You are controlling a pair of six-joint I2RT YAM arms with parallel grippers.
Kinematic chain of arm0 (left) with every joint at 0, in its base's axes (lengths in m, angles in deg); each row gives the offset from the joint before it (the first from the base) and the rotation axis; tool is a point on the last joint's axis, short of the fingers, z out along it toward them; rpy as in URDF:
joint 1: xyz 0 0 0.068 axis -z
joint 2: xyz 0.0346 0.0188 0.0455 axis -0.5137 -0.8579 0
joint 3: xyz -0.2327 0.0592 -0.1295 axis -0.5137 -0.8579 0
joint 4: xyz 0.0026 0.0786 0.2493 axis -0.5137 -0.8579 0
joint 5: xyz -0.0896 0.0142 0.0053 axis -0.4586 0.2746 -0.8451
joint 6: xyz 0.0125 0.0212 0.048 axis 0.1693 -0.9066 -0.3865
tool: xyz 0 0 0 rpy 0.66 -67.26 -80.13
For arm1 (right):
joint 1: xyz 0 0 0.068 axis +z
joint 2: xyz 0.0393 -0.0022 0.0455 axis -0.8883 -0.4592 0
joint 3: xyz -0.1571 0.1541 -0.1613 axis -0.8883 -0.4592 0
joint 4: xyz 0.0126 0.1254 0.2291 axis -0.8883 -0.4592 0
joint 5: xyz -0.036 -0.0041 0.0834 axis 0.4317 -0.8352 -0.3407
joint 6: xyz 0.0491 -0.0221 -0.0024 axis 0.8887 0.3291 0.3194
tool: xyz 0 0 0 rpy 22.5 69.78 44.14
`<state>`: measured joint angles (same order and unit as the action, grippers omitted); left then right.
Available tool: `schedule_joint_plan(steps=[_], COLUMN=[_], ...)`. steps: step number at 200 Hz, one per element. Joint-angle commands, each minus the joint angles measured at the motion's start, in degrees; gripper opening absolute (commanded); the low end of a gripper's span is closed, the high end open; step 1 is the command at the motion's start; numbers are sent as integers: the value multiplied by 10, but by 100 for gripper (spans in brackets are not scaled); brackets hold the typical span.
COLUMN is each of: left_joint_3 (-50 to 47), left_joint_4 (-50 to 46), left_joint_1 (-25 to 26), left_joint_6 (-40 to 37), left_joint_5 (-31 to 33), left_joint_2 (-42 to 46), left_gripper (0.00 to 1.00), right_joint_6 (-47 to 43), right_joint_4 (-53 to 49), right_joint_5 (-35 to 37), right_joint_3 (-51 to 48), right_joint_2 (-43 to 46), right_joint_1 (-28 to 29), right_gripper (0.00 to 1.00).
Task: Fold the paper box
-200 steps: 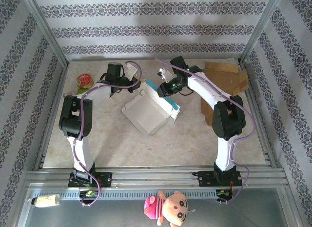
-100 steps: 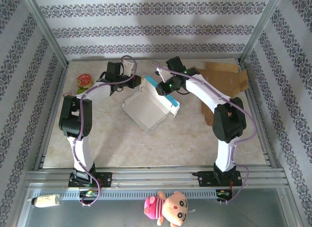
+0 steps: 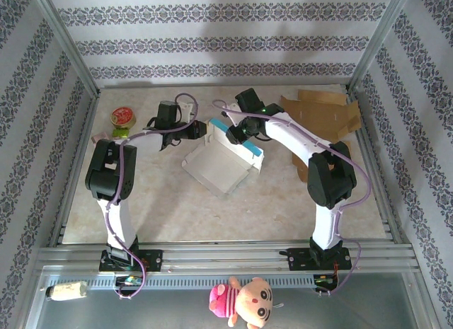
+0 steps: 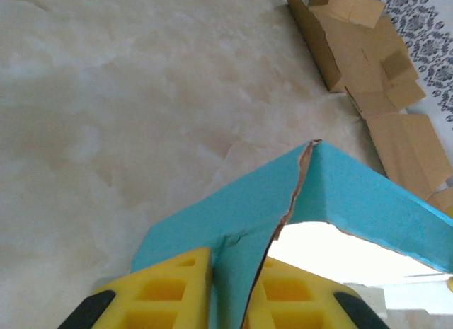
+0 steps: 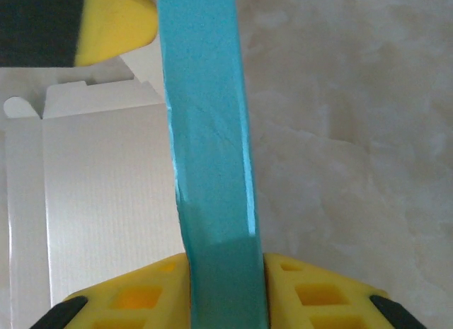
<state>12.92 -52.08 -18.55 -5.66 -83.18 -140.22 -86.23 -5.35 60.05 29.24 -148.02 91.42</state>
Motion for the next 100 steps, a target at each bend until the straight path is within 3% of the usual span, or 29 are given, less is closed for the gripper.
schedule_joint_plan(steps=[1,45,100], left_joint_3=[-38,-55,-62], left_joint_4=[29,33,-33], left_joint_1=[4,5,-14], left_joint_6=[27,10,-111], left_joint_5=[-7,-18,8], left_joint_2=[15,50,155], left_gripper=[18,35,53], right_joint_6=[-47,-93,-118], right_joint_4=[-9,-22,-35], right_joint_5=[47,40,33], right_joint_3=[-3,0,6], right_joint_2=[-2,-3,-9], right_joint_1=[2,9,10], right_gripper=[30,30,30])
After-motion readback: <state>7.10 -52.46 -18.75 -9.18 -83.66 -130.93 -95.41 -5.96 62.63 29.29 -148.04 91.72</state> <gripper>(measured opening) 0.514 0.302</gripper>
